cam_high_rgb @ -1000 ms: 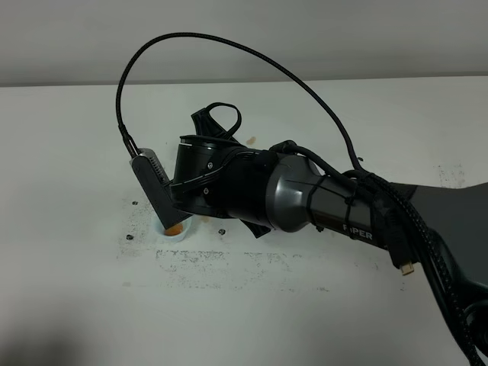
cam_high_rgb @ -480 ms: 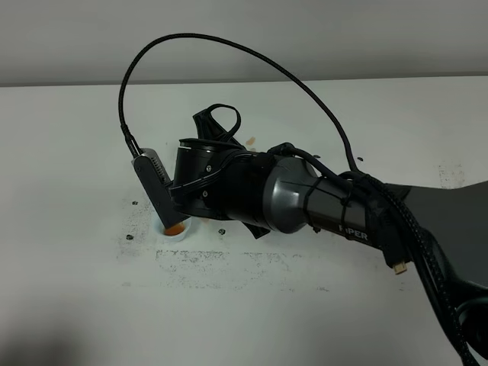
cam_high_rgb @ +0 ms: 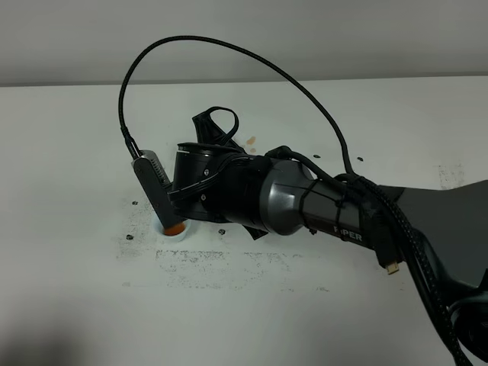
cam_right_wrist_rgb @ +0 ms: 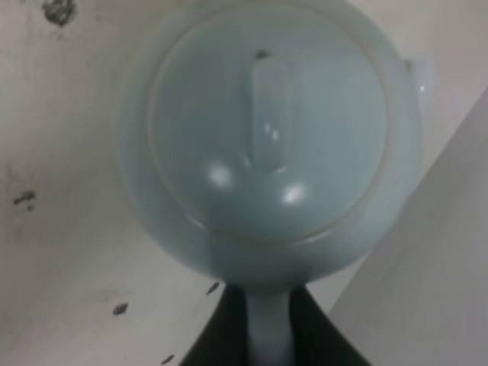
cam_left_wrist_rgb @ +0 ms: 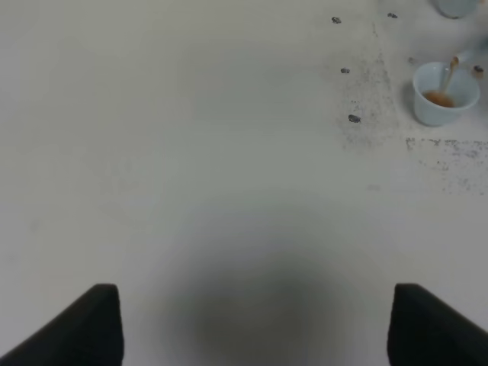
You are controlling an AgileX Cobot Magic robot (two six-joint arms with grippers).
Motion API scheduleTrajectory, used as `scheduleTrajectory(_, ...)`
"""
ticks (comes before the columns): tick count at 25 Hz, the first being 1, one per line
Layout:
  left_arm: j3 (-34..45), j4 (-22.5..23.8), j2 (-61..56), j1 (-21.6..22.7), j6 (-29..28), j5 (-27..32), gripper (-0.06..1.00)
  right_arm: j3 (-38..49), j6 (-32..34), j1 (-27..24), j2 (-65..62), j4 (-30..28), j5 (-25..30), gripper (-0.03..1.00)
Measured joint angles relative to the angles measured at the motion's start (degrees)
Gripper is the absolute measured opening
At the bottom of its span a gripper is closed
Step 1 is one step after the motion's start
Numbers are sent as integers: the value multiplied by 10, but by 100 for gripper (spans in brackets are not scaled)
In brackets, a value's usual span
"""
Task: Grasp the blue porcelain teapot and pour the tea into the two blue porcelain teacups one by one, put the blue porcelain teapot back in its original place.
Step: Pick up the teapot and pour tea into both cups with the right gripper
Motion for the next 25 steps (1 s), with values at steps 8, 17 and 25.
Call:
scheduleTrajectory(8, 0, 0, 0, 0, 0, 0, 68, 0, 6, 0, 5, -1, 5, 4)
scheduleTrajectory(17, 0, 0, 0, 0, 0, 0, 68, 0, 6, 0, 5, -6, 9, 4)
scheduleTrajectory(25, 0, 0, 0, 0, 0, 0, 68, 0, 6, 7, -3, -24, 24, 4)
